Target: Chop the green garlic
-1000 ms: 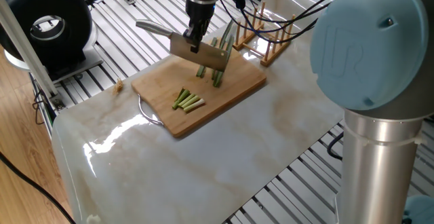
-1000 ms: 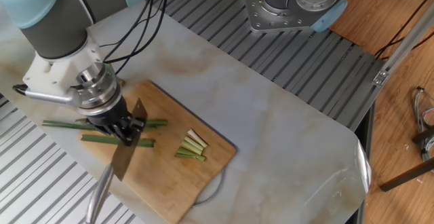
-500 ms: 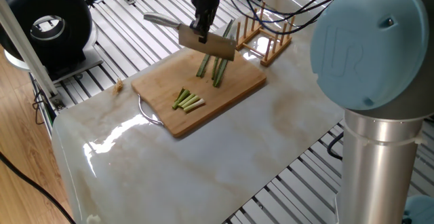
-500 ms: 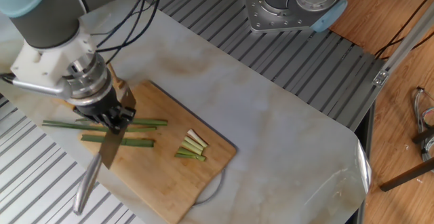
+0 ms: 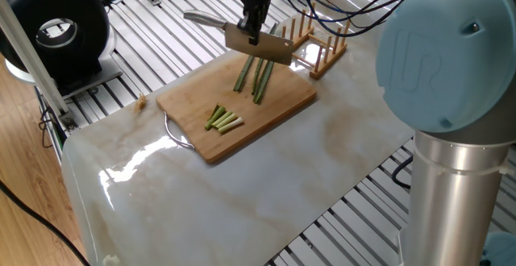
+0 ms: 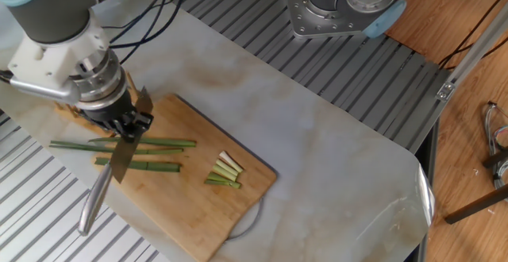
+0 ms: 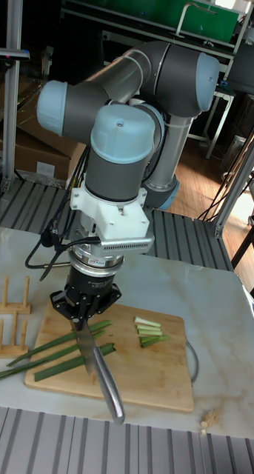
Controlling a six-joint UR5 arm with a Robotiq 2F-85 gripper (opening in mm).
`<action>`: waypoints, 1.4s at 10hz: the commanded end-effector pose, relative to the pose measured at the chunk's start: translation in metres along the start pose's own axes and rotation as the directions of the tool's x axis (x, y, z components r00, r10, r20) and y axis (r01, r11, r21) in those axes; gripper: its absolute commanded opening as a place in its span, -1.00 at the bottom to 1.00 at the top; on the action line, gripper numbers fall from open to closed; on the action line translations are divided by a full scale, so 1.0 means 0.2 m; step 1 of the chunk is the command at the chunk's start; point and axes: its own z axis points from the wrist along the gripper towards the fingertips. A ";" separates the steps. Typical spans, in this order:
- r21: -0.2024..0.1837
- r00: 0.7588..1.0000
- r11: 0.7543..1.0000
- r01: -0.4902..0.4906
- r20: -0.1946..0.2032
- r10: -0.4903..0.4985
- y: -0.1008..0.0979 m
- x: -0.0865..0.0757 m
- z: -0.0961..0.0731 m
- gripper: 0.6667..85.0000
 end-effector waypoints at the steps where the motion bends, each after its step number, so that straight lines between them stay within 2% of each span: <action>1: 0.030 0.998 1.000 0.001 0.060 -0.003 -0.04 -0.08 0.00 -0.98; 2: 0.050 0.993 0.998 0.026 0.110 -0.031 -0.05 -0.17 0.00 -0.98; 3: 0.046 0.990 0.998 0.034 0.133 -0.039 -0.03 -0.22 0.00 -0.98; 6: -0.003 0.982 1.000 0.023 0.186 -0.022 0.05 -0.34 0.00 -0.98; 8: 0.018 0.975 0.999 0.046 0.215 -0.048 0.04 -0.39 -0.01 -0.98; 11: 0.032 0.956 0.997 0.072 0.282 -0.078 0.05 -0.49 -0.04 -0.98; 14: 0.031 0.956 0.997 0.073 0.283 -0.079 0.06 -0.51 -0.03 -0.98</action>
